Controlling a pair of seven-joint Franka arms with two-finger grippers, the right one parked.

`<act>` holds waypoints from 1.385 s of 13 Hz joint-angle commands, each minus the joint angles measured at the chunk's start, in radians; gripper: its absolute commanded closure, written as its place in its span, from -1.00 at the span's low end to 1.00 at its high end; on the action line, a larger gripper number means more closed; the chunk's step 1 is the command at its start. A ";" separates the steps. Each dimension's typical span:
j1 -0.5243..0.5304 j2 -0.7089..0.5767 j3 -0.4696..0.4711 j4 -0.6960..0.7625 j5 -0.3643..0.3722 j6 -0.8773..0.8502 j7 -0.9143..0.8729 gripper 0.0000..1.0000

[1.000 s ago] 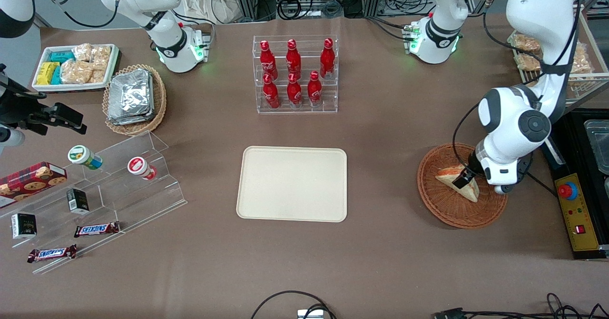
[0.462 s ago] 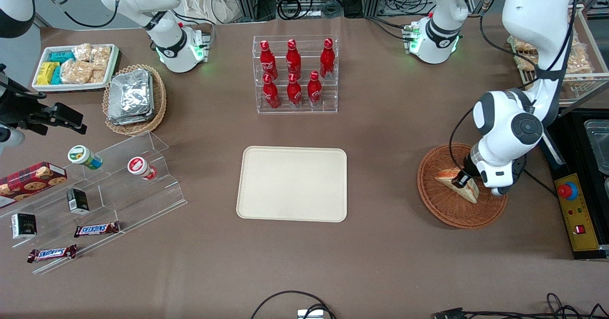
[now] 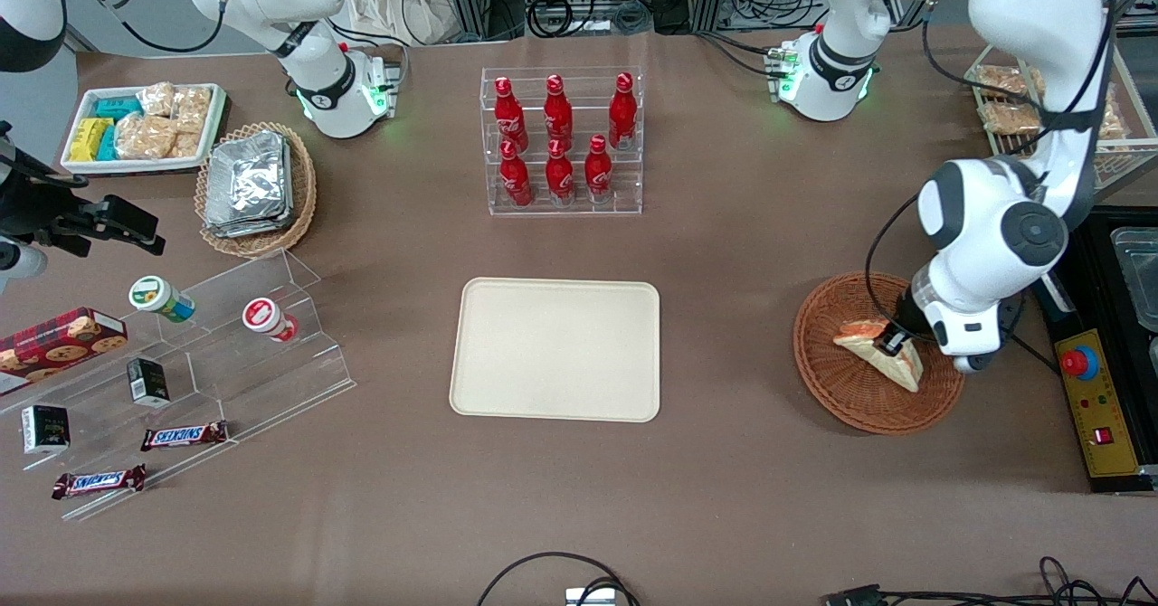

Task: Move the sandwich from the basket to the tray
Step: 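Close the left gripper on the sandwich and lift it from the basket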

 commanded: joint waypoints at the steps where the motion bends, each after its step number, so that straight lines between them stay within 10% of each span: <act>1: 0.000 -0.056 -0.029 0.148 0.004 -0.230 0.006 1.00; 10: 0.003 -0.041 -0.239 0.596 0.163 -0.686 0.346 1.00; 18: 0.000 -0.015 -0.390 0.632 0.044 -0.675 0.347 1.00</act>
